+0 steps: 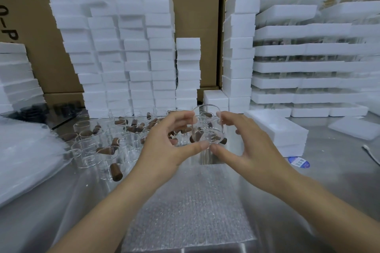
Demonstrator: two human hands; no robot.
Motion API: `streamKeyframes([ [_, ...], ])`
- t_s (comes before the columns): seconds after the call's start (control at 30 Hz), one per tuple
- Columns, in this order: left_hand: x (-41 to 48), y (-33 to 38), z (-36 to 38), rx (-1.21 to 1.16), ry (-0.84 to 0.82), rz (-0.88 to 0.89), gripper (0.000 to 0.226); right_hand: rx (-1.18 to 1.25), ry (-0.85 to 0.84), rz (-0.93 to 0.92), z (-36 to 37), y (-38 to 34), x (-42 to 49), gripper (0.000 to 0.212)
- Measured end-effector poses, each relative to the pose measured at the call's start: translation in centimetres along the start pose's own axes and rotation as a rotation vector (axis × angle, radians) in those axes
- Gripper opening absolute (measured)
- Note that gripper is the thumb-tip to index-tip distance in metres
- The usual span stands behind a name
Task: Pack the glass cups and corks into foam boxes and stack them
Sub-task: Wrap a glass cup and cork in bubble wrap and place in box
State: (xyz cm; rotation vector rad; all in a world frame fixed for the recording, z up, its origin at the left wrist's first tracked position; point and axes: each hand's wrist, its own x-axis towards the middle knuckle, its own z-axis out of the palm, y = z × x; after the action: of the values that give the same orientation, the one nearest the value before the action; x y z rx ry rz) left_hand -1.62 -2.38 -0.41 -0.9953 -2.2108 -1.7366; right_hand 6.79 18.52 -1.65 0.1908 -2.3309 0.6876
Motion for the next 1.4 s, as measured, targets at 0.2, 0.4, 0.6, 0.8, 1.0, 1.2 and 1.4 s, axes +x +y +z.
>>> streamKeyframes([
  [0.2,-0.2,-0.2,0.4,-0.019,-0.053,-0.043,0.068,-0.011,0.050,-0.072,-0.3,-1.1,0.1,0.060],
  [0.4,-0.4,-0.7,0.7,0.005,-0.069,0.026,0.077,-0.068,0.041,-0.102,-0.3,-1.7,-0.1,0.061],
  [0.6,-0.2,-0.3,0.5,-0.009,-0.074,-0.008,0.069,-0.041,0.005,-0.077,-0.7,-1.7,0.0,0.065],
  [0.8,0.1,-0.6,-0.1,-0.040,-0.122,-0.067,0.071,-0.041,-0.213,-0.005,-1.5,-0.2,0.5,0.038],
  [1.0,-0.2,-0.9,-0.2,0.035,-0.204,-0.013,0.082,0.016,-0.337,0.070,-1.0,0.1,0.5,0.029],
  [1.2,-0.9,-1.6,1.4,0.103,-0.068,-0.031,0.048,0.245,-0.110,0.336,-1.0,1.7,1.0,0.018],
  [1.4,-3.1,-2.2,3.3,0.670,-0.424,0.006,0.050,0.495,0.030,0.617,-1.2,2.8,1.1,0.015],
])
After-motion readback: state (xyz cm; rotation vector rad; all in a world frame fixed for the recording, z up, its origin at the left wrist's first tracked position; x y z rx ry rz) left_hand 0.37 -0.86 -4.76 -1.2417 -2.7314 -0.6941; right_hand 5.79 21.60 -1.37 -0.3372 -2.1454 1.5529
